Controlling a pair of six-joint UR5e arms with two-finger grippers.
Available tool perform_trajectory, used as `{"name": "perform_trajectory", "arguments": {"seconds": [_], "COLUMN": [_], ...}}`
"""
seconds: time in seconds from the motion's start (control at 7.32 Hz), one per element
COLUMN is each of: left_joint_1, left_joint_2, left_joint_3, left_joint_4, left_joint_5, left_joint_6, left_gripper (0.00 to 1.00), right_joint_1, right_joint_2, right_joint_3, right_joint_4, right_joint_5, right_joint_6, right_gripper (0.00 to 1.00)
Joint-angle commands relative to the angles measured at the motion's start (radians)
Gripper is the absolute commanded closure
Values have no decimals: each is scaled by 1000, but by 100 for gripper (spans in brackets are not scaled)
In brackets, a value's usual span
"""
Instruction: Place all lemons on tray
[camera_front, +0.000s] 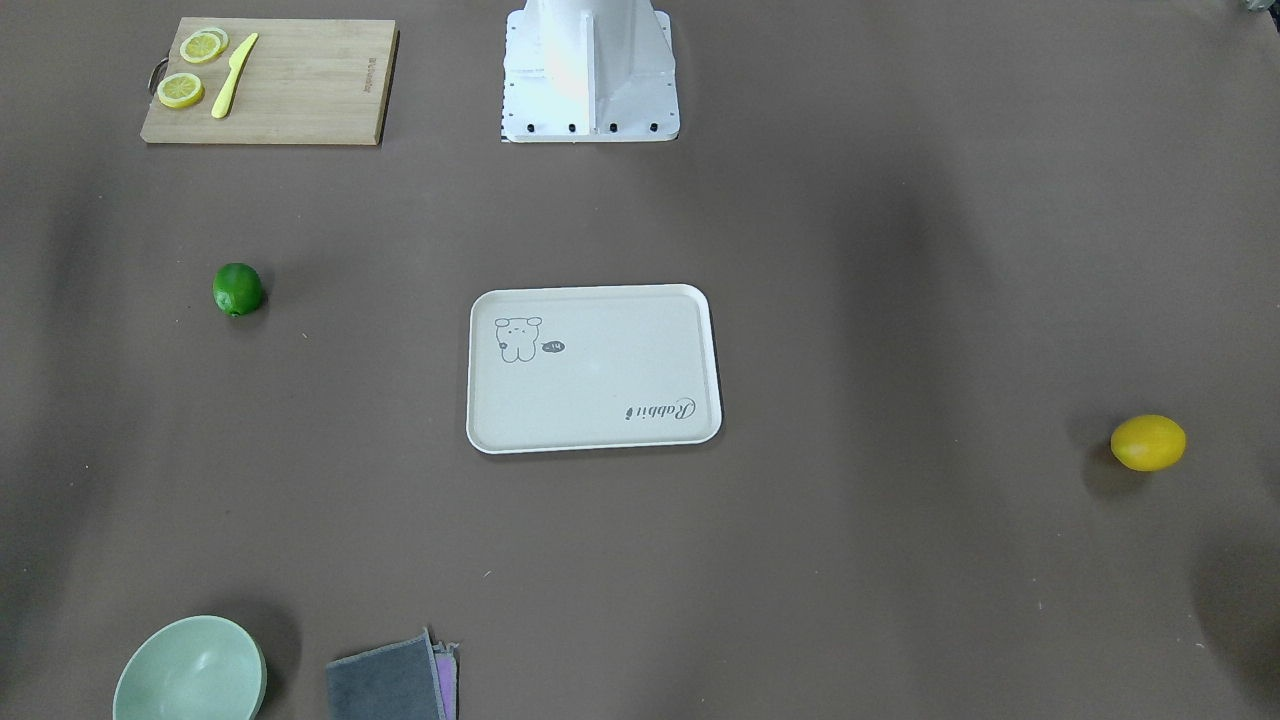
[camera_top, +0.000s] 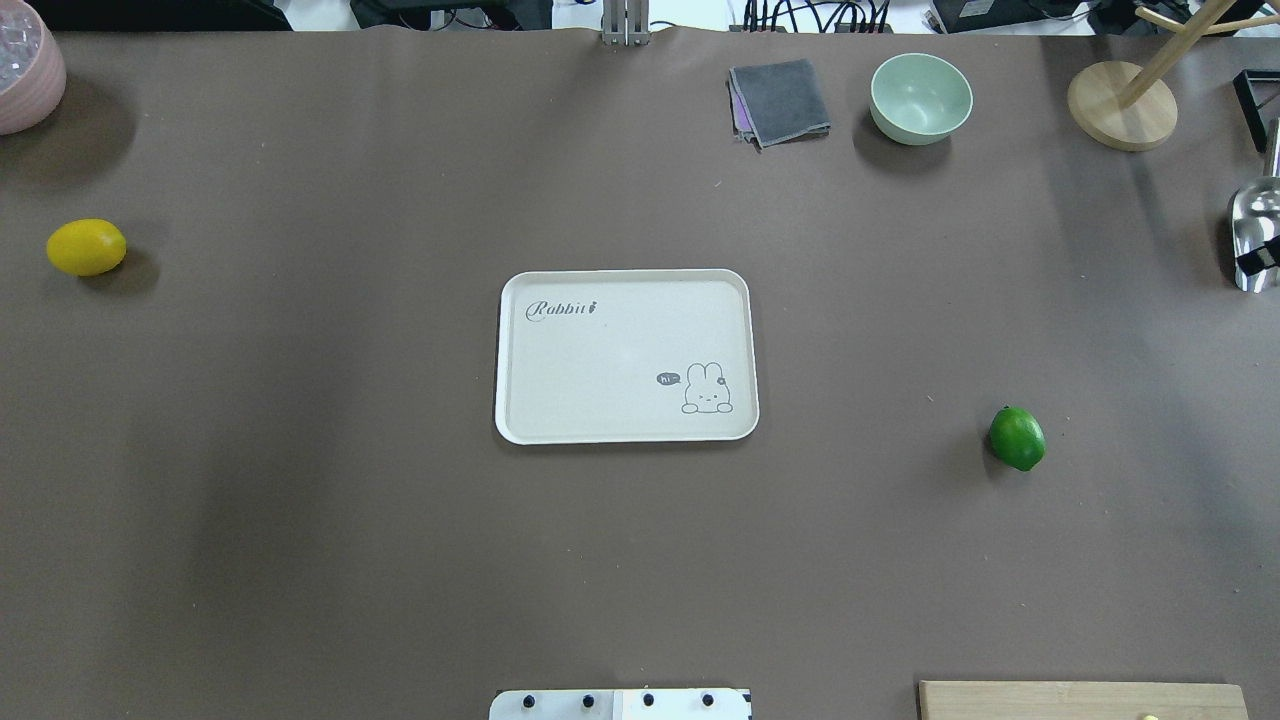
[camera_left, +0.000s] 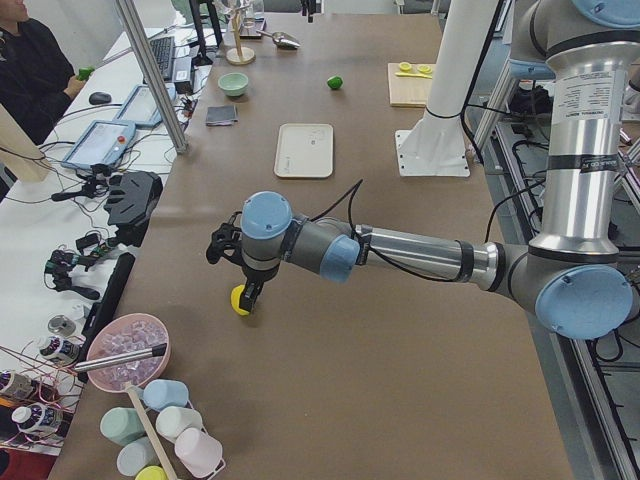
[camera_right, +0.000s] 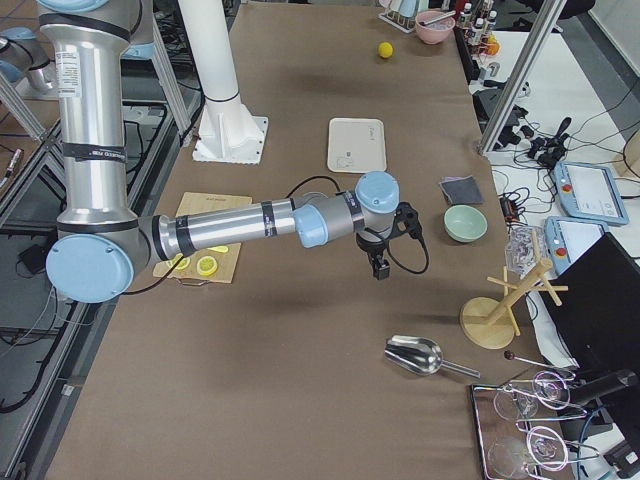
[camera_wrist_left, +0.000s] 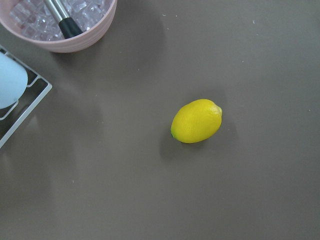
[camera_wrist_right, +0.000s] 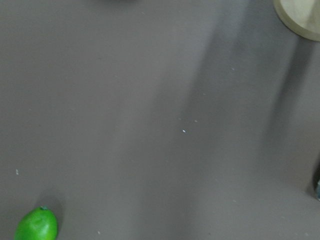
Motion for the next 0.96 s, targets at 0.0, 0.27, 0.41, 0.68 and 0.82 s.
{"name": "perform_trajectory", "arguments": {"seconds": [0.0,0.27,0.41,0.68,0.82], "left_joint_1": [63,72,90,97,97], "left_joint_2": [-20,-26,-28,-34,-35], "left_joint_3": [71,120,151,161,159], "left_joint_4": [-64,-187,-250,-268,-268], "left_joint_5": [28,26,29,27,27], "left_joint_6": [-35,-227,-270,-315,-315], "left_gripper": [2,2,2,2,2], "right_joint_1": [-129,-287,-351,-428,-460], "right_joint_2": [27,10,-1,-44,-76], "right_joint_3": [5,3,3,12,12], "right_joint_4": [175,376,425,432,433], "right_joint_5": [-20,-161,-205,-246,-264], "right_joint_6": [281,617,667,672,675], "right_gripper": [0,0,0,0,0]}}
